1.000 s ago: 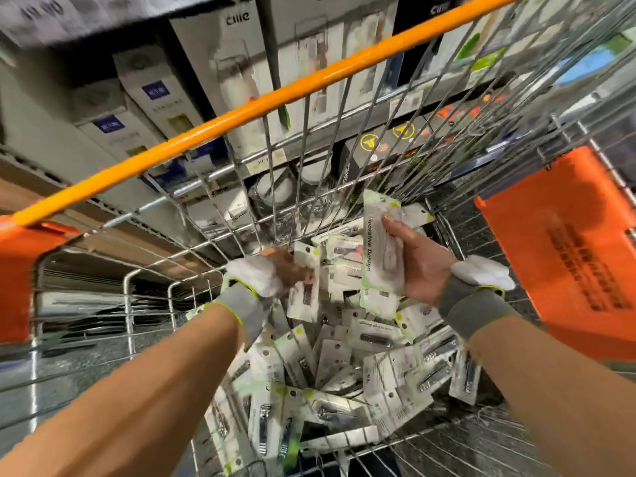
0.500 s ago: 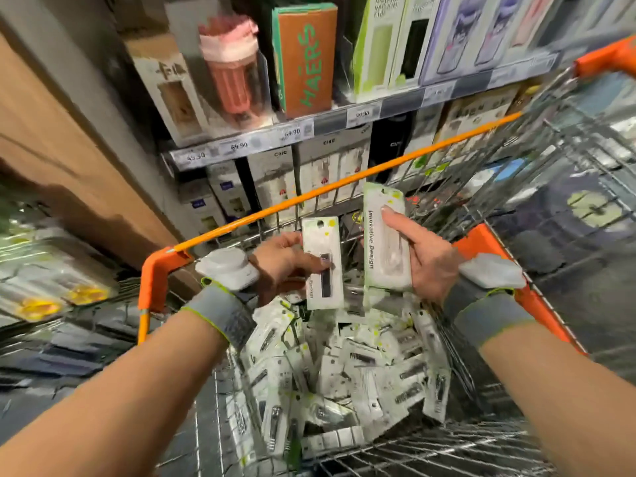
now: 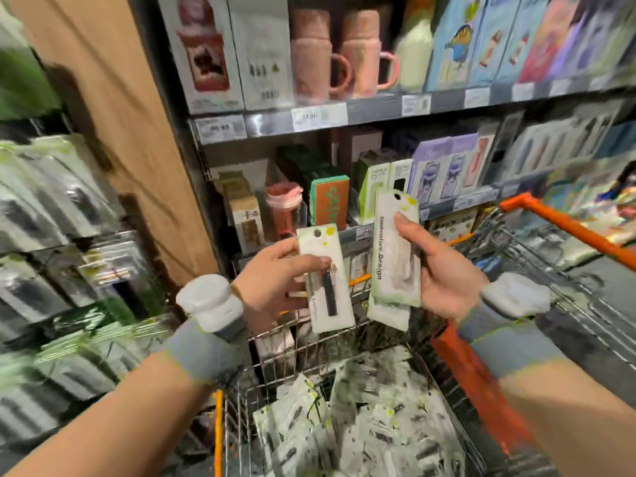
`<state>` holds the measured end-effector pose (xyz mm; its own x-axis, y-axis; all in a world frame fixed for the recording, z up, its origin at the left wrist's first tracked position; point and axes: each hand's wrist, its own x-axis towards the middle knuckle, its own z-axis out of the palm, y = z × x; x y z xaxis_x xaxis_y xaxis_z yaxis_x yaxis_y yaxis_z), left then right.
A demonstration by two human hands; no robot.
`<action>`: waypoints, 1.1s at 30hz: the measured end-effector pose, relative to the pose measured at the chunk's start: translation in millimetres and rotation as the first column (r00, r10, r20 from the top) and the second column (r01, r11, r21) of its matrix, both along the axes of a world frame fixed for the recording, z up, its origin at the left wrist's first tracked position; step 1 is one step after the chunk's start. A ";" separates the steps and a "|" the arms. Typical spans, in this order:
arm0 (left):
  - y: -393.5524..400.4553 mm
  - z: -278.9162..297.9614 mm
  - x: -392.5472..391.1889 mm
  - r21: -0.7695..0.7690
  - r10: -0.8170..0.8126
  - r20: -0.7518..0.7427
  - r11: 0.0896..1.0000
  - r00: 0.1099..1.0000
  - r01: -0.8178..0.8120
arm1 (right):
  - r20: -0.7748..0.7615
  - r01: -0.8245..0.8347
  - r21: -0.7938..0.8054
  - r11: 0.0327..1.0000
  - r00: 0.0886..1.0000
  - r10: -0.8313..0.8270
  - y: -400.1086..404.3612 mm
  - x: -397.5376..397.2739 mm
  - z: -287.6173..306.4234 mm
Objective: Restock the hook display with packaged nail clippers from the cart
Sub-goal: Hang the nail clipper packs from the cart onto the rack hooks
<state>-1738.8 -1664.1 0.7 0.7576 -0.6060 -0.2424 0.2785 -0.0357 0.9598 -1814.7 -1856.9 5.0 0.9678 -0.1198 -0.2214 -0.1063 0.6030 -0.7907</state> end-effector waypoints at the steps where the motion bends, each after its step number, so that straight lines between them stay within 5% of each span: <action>1: 10.1 12.3 -0.4 -0.019 -0.002 0.024 1.000 1.000 0.002 | 0.034 -0.002 0.007 1.000 0.999 0.001 11.2 -2.5 11.5; 16: 131.6 121.0 -15.4 -0.030 0.130 0.352 0.991 0.927 -0.128 | 0.213 0.034 0.018 0.999 0.976 -0.037 131.7 -3.3 104.8; 33: 221.8 174.8 -37.1 -0.122 0.395 0.523 0.912 0.755 -0.393 | 0.396 -0.270 -0.046 0.962 0.879 0.265 216.8 8.3 157.1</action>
<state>-1775.9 -1442.3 175.5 0.9374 -0.2254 0.2654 -0.2791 -0.0310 0.9598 -1806.4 -1640.1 162.1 0.9700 0.1562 0.1861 0.0552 0.6043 -0.7948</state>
